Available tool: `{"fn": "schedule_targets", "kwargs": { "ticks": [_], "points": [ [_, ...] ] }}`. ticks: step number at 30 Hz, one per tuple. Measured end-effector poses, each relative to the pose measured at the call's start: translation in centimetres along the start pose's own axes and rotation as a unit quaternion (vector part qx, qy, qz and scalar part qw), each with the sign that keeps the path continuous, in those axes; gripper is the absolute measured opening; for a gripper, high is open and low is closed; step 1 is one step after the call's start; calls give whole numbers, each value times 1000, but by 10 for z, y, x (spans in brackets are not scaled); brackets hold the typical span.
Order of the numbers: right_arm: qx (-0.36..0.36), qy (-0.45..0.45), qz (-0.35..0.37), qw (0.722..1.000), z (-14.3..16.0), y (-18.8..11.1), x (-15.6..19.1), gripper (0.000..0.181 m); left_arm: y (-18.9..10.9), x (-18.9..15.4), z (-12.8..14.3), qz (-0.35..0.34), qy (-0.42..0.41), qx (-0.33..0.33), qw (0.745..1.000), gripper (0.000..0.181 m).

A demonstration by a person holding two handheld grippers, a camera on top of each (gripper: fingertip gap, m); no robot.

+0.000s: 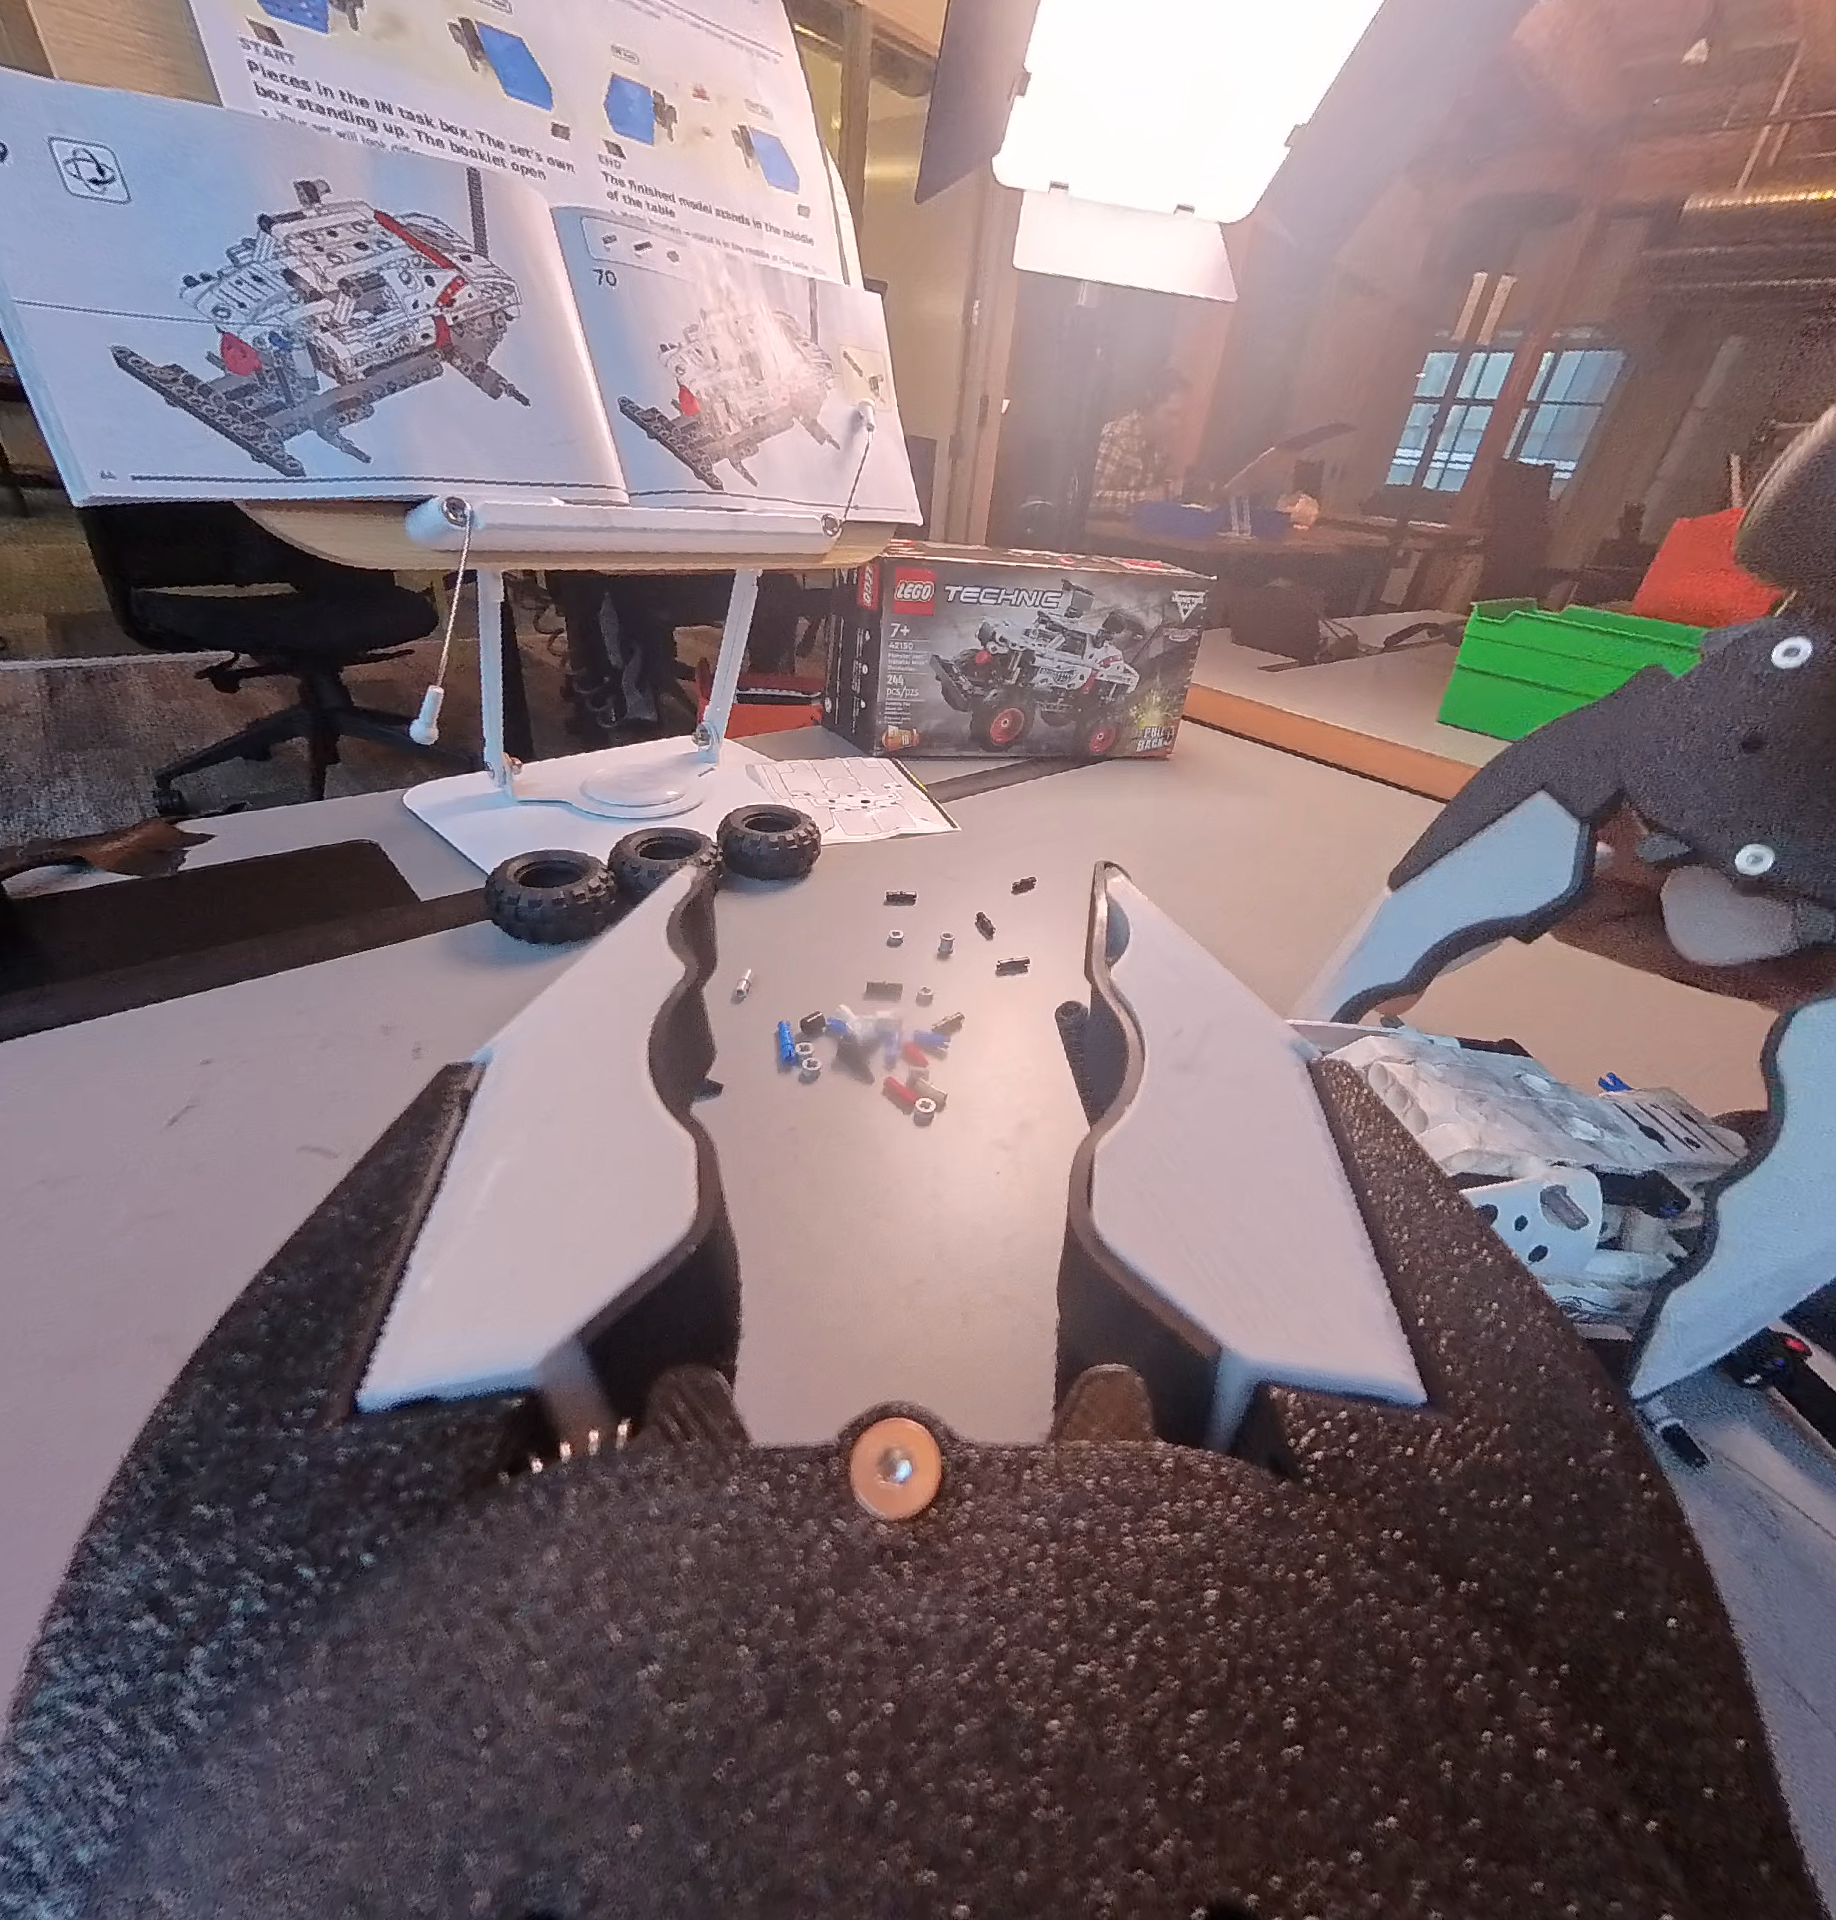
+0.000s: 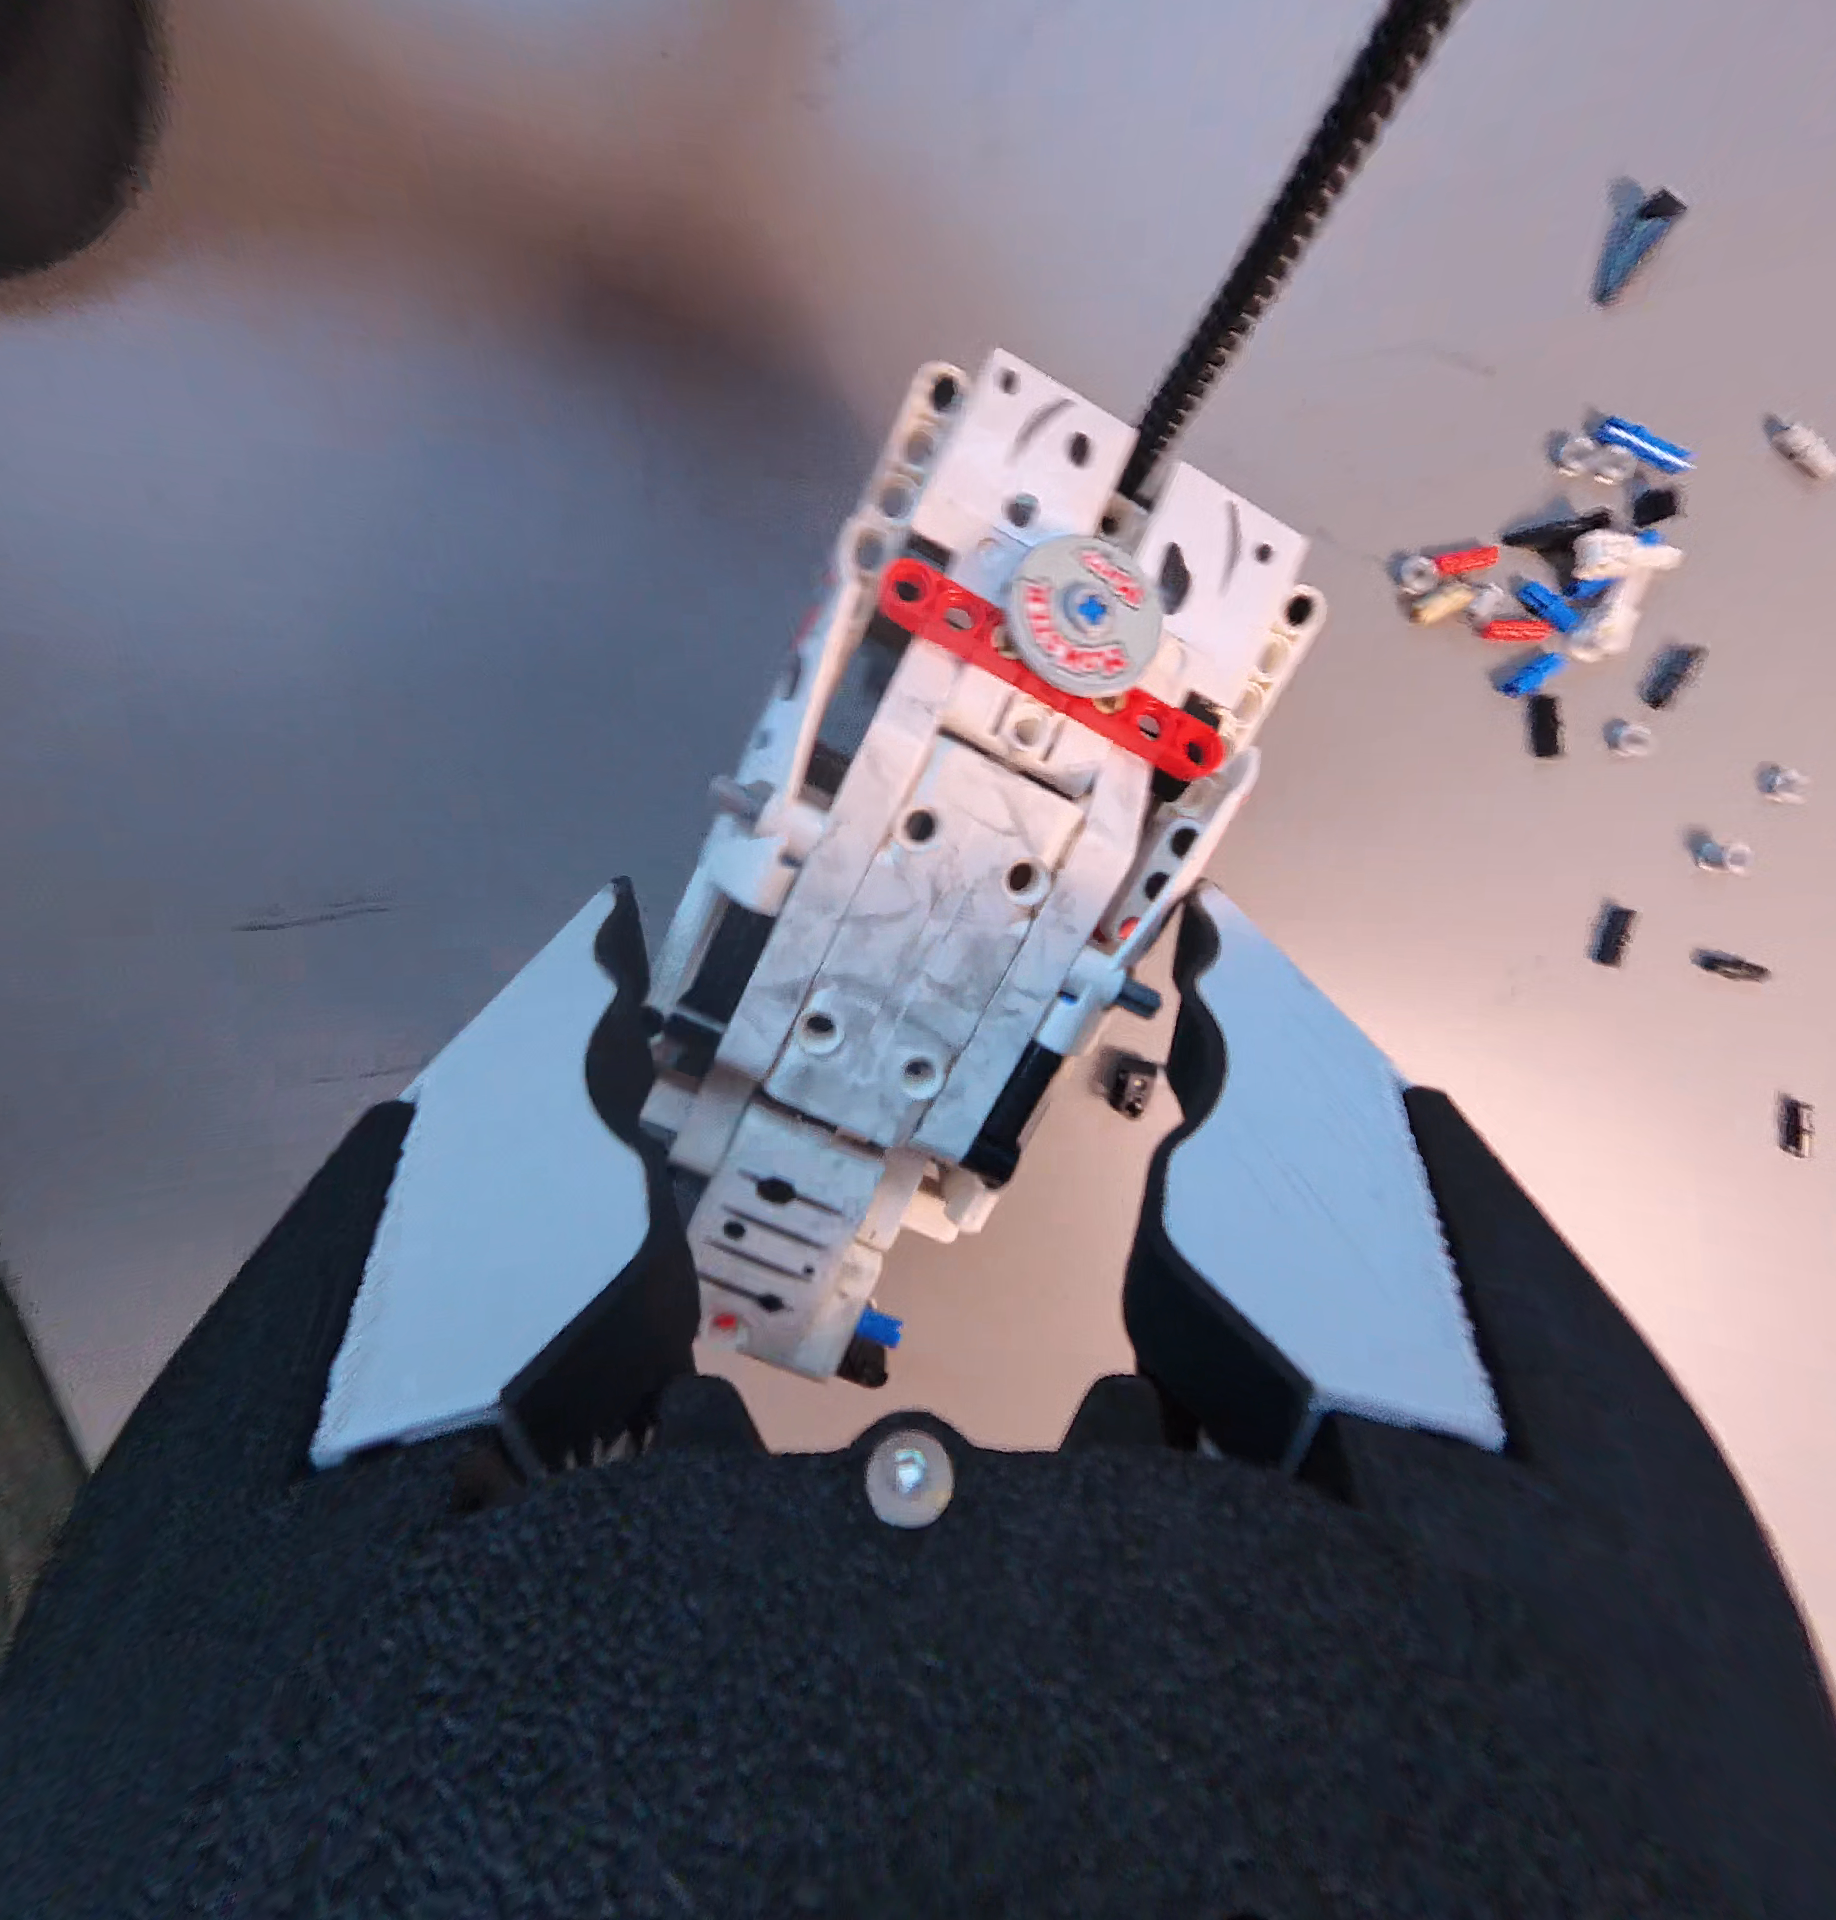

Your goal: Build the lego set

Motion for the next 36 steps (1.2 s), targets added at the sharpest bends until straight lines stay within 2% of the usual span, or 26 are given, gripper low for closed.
{"fn": "schedule_targets", "kwargs": {
  "ticks": [2,5,11,15,19,24,30,32,36],
  "points": [
    [-14,-13,32,999,-6,9,0,97,0,0,0,-2,4,-1,1000,69],
    [-34,-56,-11,998,-7,6,12,93,-6,3,-1,-15,10,-9,1000,69],
    [-88,-15,-58,994,13,-21,1,91,-14,12,-6,-24,-24,-35,999,67],
    [-125,8,-38,991,24,-63,-30,91,-10,11,-1,-20,-22,-20,999,68],
    [-77,19,51,996,54,-96,-88,91,-5,5,5,-10,-6,9,1000,71],
    [2,73,81,994,116,-77,-149,90,2,-5,13,0,24,39,999,73],
    [35,150,78,985,180,-46,-174,90,9,-11,23,8,39,65,997,73],
    [2,161,79,984,183,-43,-176,90,12,-12,26,13,40,74,996,73],
    [-7,161,94,982,182,-43,-175,91,15,-18,32,19,60,92,994,73]
  ]
}}
Point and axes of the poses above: each gripper's, where its closed fingertips meet, y out along the fingers, z out of its underside, x = y × z across the jaws, the point moved 7 cm from there along -y, back along the fingers, and after that the axes turned 4 degrees about x, right-handed, at the moved point
